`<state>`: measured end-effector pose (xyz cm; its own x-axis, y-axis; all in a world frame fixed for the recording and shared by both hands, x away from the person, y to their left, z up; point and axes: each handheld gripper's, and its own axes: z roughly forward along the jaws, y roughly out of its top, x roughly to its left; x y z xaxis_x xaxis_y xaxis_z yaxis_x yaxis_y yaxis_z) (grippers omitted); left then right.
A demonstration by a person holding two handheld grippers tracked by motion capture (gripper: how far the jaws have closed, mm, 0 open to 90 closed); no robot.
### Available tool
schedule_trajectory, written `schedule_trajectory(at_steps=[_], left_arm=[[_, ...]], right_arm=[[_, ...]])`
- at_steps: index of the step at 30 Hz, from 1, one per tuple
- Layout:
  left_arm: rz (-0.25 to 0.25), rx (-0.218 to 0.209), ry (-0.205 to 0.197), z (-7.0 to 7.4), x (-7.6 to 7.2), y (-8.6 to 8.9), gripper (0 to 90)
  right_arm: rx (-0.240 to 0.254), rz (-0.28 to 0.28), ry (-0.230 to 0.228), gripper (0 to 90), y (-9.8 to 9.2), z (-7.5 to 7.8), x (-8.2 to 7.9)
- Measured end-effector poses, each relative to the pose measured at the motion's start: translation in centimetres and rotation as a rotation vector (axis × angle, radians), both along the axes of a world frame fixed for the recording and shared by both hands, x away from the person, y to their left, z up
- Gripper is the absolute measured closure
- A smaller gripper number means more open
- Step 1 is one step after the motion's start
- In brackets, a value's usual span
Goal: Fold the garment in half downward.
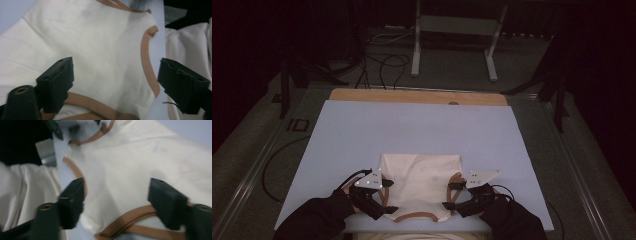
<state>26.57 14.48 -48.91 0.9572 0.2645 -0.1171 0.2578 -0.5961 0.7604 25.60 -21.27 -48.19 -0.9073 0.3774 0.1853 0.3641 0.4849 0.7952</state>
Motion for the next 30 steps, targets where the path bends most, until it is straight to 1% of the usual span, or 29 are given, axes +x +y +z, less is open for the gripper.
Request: schedule_trajectory(at_steps=[1,2,3,4,6,8,10,11,12,13,15,17,18,19,20,21,22,24,25,26,27,29,30], left_arm=[[0.003,0.006,-0.01,0.1,0.2,0.0,6.0],[0.01,0.009,-0.014,0.2,0.4,0.0,2.4],[0.018,0.001,-0.027,0.4,0.7,0.1,1.8],[0.025,-0.016,-0.04,0.6,0.9,0.3,2.0],[0.043,-0.032,-0.042,1.2,1.6,0.7,3.3],[0.055,-0.062,-0.055,1.6,2.3,1.1,3.6],[0.077,-0.08,-0.072,1.9,3.0,1.5,4.2],[0.088,-0.082,-0.073,2.1,3.4,1.7,4.5],[0.094,-0.092,-0.069,2.2,3.8,1.8,4.6],[0.101,-0.093,-0.075,2.3,4.3,2.0,4.7],[0.123,-0.085,-0.076,2.3,5.0,2.2,4.9],[0.158,-0.077,-0.062,2.3,5.7,2.4,4.5],[0.166,-0.076,-0.05,2.3,6.1,2.4,4.1],[0.166,-0.076,-0.05,2.3,6.1,2.4,4.1],[0.178,-0.066,-0.037,2.2,6.7,2.6,4.1],[0.182,-0.066,-0.029,2.0,7.0,2.7,4.0],[0.184,-0.059,-0.024,1.9,7.4,2.7,3.9],[0.196,-0.042,-0.027,1.5,8.0,2.8,3.8],[0.205,-0.031,-0.029,1.2,8.4,2.9,3.5],[0.226,-0.016,-0.036,1.0,8.6,2.9,3.7],[0.239,-0.004,-0.033,0.7,9.0,2.9,5.5],[0.25,-0.001,-0.023,0.3,9.5,3.1,7.4],[0.265,0.009,-0.017,-0.1,9.9,3.2,8.8]], right_arm=[[0.01,0.003,0.0,18.8,-0.1,0.1,0.2],[0.015,-0.008,0.0,15.8,-0.2,0.3,0.3],[0.022,-0.02,-0.009,14.5,-0.3,0.4,0.6],[0.024,-0.037,-0.013,14.4,-0.4,0.6,0.8],[0.031,-0.061,-0.029,12.5,-0.6,0.8,1.3],[0.043,-0.066,-0.041,10.0,-0.9,1.1,1.8],[0.032,-0.075,-0.071,10.0,-1.1,1.5,2.4],[0.033,-0.086,-0.078,10.0,-1.2,1.7,2.7],[0.032,-0.091,-0.076,10.1,-1.4,1.8,3.1],[0.039,-0.098,-0.068,10.1,-1.5,2.0,3.5],[0.048,-0.109,-0.083,10.7,-1.8,2.3,4.2],[0.049,-0.123,-0.09,10.8,-2.1,2.5,5.0],[0.049,-0.131,-0.083,10.8,-2.2,2.5,5.4],[0.049,-0.131,-0.083,10.8,-2.2,2.5,5.4],[0.046,-0.139,-0.083,10.8,-2.2,2.6,5.8],[0.042,-0.151,-0.073,10.9,-2.4,2.5,6.6],[0.037,-0.163,-0.06,10.8,-2.4,2.4,7.0],[0.045,-0.173,-0.063,10.4,-2.5,2.2,7.7],[0.036,-0.183,-0.059,10.3,-2.4,2.1,8.1],[0.019,-0.188,-0.047,10.6,-2.3,1.9,8.7],[0.02,-0.193,-0.039,10.7,-2.3,1.7,9.1],[0.032,-0.189,0.005,10.9,-2.3,1.3,10.0],[0.037,-0.184,0.019,12.4,-2.3,1.1,10.4]])
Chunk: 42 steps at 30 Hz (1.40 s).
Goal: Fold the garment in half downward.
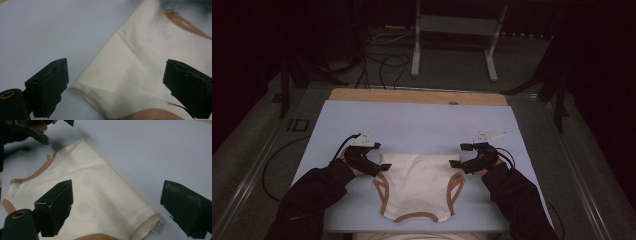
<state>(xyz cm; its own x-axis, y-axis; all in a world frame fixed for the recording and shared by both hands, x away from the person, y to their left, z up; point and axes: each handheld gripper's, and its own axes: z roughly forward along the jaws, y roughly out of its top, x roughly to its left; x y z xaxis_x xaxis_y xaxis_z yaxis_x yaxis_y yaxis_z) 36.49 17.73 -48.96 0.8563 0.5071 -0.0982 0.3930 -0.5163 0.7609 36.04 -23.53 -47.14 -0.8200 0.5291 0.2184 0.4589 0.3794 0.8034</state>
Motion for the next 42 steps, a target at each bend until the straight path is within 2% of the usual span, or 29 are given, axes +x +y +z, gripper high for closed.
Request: schedule_trajectory(at_steps=[3,4,6,11,13,16,22,26,29,35,36,42], left_arm=[[0.035,-0.005,0.026,-0.8,0.9,0.4,15.4],[0.032,-0.006,0.038,-1.0,1.1,0.5,16.8],[0.04,0.013,0.051,-1.4,1.6,0.6,21.4],[0.031,0.066,0.093,-2.7,2.2,0.5,34.0],[0.039,0.066,0.1,-3.0,2.4,0.5,36.7],[0.04,0.045,0.109,-3.2,2.6,0.7,43.9],[0.015,0.041,0.124,-3.1,2.8,0.6,57.1],[0.005,0.033,0.137,-3.2,2.7,0.6,71.8],[0.0,0.032,0.132,-3.2,2.6,0.6,82.8],[-0.001,-0.013,0.16,-2.8,2.5,1.4,87.3],[-0.001,-0.002,0.153,-2.8,2.4,1.5,87.4],[-0.003,-0.001,0.139,-2.4,2.3,1.6,87.9]], right_arm=[[-0.019,-0.014,0.027,14.4,0.0,-1.1,1.3],[-0.023,-0.022,0.042,14.6,0.0,-1.5,1.7],[-0.031,-0.026,0.076,17.9,0.0,-2.4,2.3],[-0.071,-0.037,0.128,21.8,0.0,-4.2,3.0],[-0.091,-0.034,0.137,24.2,0.2,-4.7,3.0],[-0.102,-0.025,0.14,31.8,0.2,-5.1,3.0],[-0.115,-0.013,0.139,50.1,0.2,-5.1,2.9],[-0.129,0.001,0.149,71.8,0.1,-5.0,3.0],[-0.135,0.011,0.151,82.6,0.1,-5.0,2.9],[-0.137,0.026,0.139,86.1,0.3,-4.5,2.7],[-0.131,0.025,0.138,86.2,0.3,-4.5,2.7],[-0.12,0.023,0.123,86.2,0.4,-4.0,2.6]])
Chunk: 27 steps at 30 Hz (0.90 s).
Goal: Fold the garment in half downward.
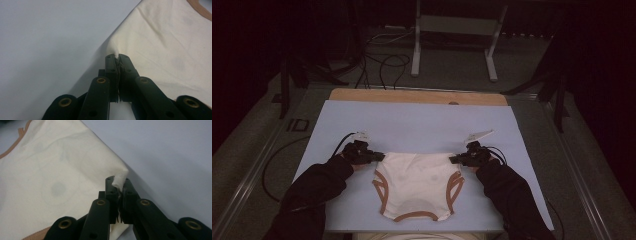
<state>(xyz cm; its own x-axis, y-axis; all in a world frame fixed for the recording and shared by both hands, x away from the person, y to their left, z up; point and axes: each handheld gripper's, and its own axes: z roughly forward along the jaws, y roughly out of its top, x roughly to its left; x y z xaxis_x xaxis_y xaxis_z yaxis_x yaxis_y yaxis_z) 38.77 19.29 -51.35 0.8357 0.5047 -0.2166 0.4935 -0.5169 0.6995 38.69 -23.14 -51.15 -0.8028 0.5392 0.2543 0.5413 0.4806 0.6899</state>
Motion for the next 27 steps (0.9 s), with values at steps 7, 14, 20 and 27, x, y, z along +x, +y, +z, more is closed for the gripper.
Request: schedule_trajectory(at_steps=[7,14,20,27], left_arm=[[-0.002,0.006,-0.029,0.3,0.1,-0.1,88.2],[0.004,0.019,-0.058,0.6,0.2,-0.2,88.2],[0.02,0.021,-0.092,1.2,0.5,-0.3,88.2],[0.056,0.021,-0.119,1.5,1.2,-0.2,88.1]], right_arm=[[0.002,-0.003,-0.006,86.3,0.1,0.2,0.2],[0.003,-0.016,-0.016,86.4,0.1,0.3,0.4],[0.01,-0.025,-0.012,86.6,0.2,0.8,0.9],[0.011,-0.05,-0.024,86.6,0.6,1.1,1.7]])
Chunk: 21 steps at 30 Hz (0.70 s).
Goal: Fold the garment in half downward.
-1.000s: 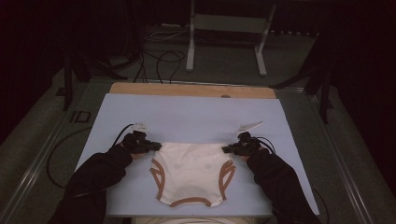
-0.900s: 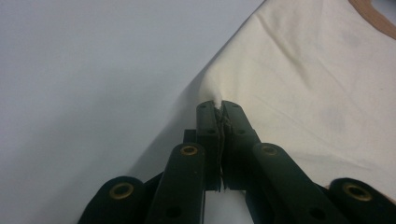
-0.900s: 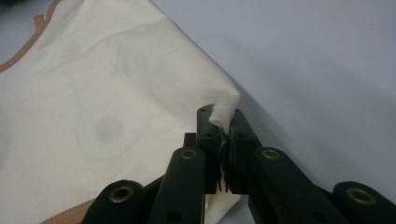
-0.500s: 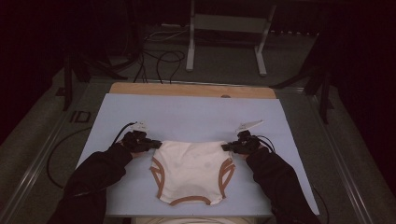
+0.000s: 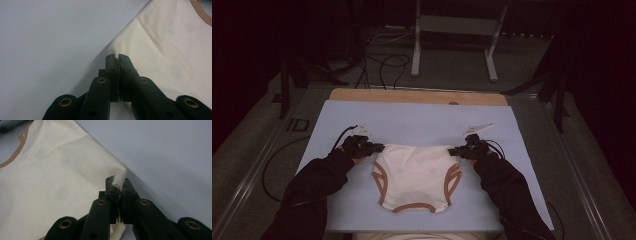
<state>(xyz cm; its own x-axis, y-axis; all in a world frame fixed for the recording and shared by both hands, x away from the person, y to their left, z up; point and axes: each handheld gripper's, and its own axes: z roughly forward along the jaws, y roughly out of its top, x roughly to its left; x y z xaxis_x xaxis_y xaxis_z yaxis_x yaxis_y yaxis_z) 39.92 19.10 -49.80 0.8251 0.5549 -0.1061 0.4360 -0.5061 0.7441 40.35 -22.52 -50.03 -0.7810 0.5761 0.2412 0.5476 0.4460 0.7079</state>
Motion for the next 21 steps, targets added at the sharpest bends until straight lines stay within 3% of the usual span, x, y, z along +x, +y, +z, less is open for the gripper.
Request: schedule_trajectory(at_steps=[3,21], left_arm=[[0.012,0.016,-0.007,0.1,0.4,0.0,88.1],[0.081,0.005,-0.037,0.3,2.8,0.1,88.1]], right_arm=[[0.0,-0.011,-0.001,86.6,0.1,0.1,0.3],[-0.009,-0.061,-0.028,86.5,1.1,1.0,3.1]])
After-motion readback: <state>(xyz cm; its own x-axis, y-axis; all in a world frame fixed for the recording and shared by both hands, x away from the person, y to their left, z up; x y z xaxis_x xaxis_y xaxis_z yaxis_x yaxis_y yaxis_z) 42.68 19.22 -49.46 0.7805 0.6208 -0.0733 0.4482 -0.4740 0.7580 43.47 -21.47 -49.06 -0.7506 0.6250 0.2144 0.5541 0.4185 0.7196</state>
